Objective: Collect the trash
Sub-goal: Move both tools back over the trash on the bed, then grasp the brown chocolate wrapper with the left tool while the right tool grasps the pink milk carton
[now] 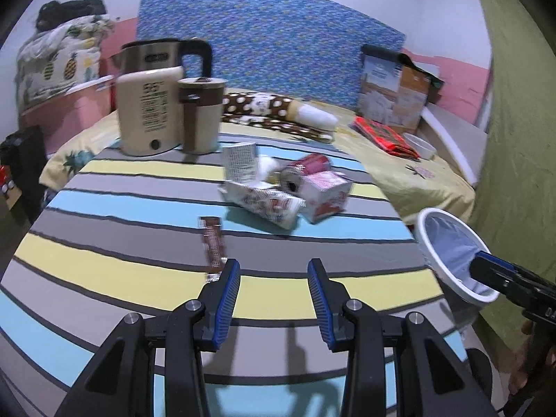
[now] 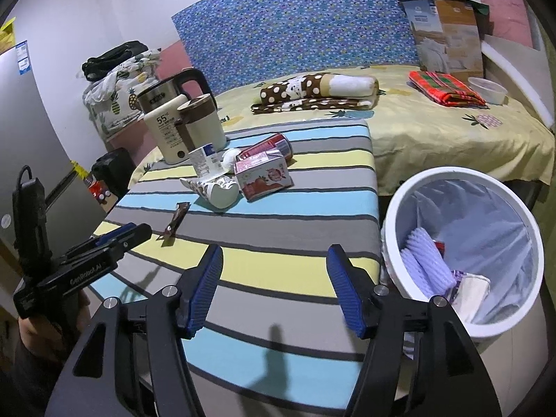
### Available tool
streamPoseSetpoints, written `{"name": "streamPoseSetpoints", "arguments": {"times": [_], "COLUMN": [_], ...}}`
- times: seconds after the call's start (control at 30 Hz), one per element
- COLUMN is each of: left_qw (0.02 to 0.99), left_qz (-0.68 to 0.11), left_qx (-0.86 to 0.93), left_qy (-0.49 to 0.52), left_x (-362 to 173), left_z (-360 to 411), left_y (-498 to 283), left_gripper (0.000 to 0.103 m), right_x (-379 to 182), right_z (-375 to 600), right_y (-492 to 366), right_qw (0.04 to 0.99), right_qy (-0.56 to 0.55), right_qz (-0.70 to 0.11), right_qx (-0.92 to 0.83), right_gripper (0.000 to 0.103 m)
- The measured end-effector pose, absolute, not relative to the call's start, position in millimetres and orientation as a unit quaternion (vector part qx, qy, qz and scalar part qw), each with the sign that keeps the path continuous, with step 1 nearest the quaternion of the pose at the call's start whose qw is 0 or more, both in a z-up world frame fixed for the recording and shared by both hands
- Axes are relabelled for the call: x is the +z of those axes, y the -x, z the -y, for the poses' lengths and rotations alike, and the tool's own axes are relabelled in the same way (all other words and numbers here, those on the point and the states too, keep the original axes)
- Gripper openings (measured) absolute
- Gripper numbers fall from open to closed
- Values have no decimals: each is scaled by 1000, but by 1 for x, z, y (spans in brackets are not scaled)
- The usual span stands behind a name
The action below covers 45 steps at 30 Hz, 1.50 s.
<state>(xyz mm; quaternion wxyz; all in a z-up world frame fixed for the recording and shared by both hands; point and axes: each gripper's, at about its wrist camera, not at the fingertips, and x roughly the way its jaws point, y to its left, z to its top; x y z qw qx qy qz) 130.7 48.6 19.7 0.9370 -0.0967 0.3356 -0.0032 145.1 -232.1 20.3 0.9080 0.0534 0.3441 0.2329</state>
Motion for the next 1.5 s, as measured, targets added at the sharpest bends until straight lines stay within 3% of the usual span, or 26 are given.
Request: {"name": "streamPoseSetpoints", "arguments": {"times": [0.67,0.8,1.2,1.5], "left_qw": [902,901,913,916], "left_qz": [-409,-417,-383,-369], "left_qx": [48,57,25,24], "left_qy": [130,110,137,157], "left_x": [-35,-35,-27,-25], "left_z": [-89,-89,-109,-120], "left_y": [-199,-208,-210,-205], "left_gripper": [40,20,20,20], "right_x": [18,15,-5,-7], "right_z": [193,177,136,174], "right_y": [-191,-208,-251,-249], "right_qw": [903,902,897,907], "right_qy": [-33,-24,1,-1], "right_qz": [-357,-361,-385,-394], "right_qx": [237,237,216,147], "right_gripper": [63,63,63,63]}}
